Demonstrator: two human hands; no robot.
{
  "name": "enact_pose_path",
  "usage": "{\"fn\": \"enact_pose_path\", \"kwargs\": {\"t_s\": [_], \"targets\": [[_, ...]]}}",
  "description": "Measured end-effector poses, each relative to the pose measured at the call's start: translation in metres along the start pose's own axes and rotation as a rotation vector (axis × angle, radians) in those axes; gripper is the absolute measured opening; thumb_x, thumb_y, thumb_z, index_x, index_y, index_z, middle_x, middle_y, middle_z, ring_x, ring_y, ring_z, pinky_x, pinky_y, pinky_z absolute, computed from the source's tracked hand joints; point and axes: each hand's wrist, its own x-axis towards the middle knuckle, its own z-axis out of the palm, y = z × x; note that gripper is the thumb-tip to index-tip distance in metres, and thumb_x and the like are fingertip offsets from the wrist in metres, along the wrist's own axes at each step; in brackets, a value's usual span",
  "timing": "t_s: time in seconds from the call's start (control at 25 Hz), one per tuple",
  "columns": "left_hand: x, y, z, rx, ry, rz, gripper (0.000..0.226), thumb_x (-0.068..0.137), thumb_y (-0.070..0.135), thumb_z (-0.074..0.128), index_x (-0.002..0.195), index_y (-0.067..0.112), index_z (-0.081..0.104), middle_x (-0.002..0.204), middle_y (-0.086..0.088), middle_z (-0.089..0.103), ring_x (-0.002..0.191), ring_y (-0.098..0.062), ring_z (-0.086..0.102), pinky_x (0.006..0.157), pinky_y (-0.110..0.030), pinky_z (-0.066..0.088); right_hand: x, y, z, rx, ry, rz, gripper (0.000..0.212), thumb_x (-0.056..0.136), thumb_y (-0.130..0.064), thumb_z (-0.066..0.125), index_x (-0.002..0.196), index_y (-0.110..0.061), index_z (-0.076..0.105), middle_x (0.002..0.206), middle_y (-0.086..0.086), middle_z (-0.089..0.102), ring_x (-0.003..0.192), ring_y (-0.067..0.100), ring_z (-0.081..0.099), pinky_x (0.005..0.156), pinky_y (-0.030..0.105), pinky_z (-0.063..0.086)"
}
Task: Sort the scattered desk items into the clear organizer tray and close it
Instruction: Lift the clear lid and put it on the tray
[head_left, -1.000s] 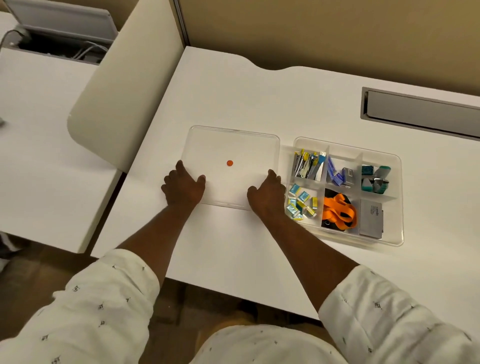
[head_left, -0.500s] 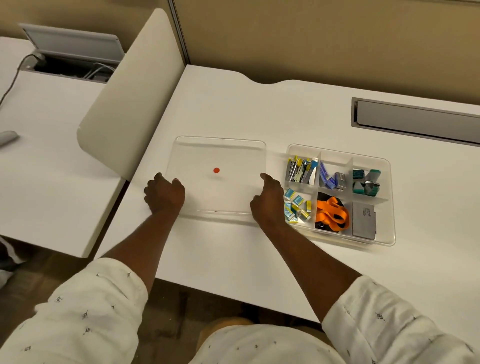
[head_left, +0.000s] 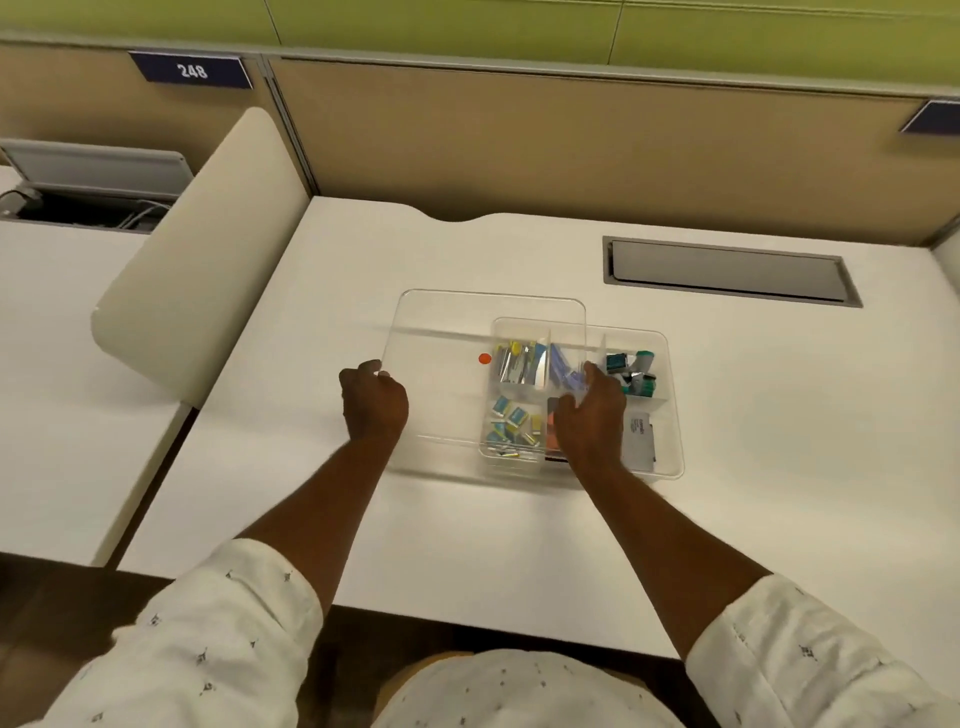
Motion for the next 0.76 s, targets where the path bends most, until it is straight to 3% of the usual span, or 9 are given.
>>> {"fn": "enact_pose_path", "kwargs": {"t_s": [0.2,0.36,0.48,0.76], "targets": [[-0.042,0.027,0.049,-0.059,-0.136,0.131,0.033,0.094,0.003,0.045,0.124,0.006,0.06,0.122,-0.017,0.053,0.112,-0.033,0.058,0.099,-0.036,0.044,0.025,0.049,-0.062,-0.158,0.099,0.006,0.044,0.092,-0.007,0.054,0.136,-0.006,0.051,0.129,0.018,0.053,0.122,0.034,0.049,0.1,0.042,0.045],[-0.06,0.04,0.078,-0.043,-0.2,0.195,0.031,0.096,0.007,0.051,0.125,0.005,0.06,0.123,-0.017,0.058,0.118,-0.032,0.056,0.101,-0.039,0.044,0.036,0.08,-0.091,-0.194,0.11,0.039,0.042,0.091,-0.002,0.053,0.133,-0.004,0.054,0.124,0.019,0.056,0.116,0.037,0.053,0.096,0.045,0.047],[-0.067,0.042,0.094,-0.032,-0.203,0.199,0.03,0.095,0.008,0.053,0.125,0.006,0.06,0.126,-0.016,0.058,0.12,-0.032,0.056,0.103,-0.04,0.044,0.04,0.095,-0.098,-0.205,0.103,0.062,0.043,0.09,0.001,0.053,0.133,-0.003,0.054,0.122,0.019,0.058,0.113,0.039,0.055,0.095,0.05,0.048],[-0.073,0.039,0.102,0.029,-0.157,0.179,0.03,0.097,0.008,0.053,0.126,0.005,0.059,0.128,-0.017,0.057,0.12,-0.033,0.056,0.1,-0.04,0.046,0.039,0.111,-0.099,-0.207,0.013,0.047,0.043,0.094,-0.003,0.054,0.137,-0.006,0.052,0.127,0.015,0.057,0.118,0.033,0.053,0.098,0.043,0.045]]}}
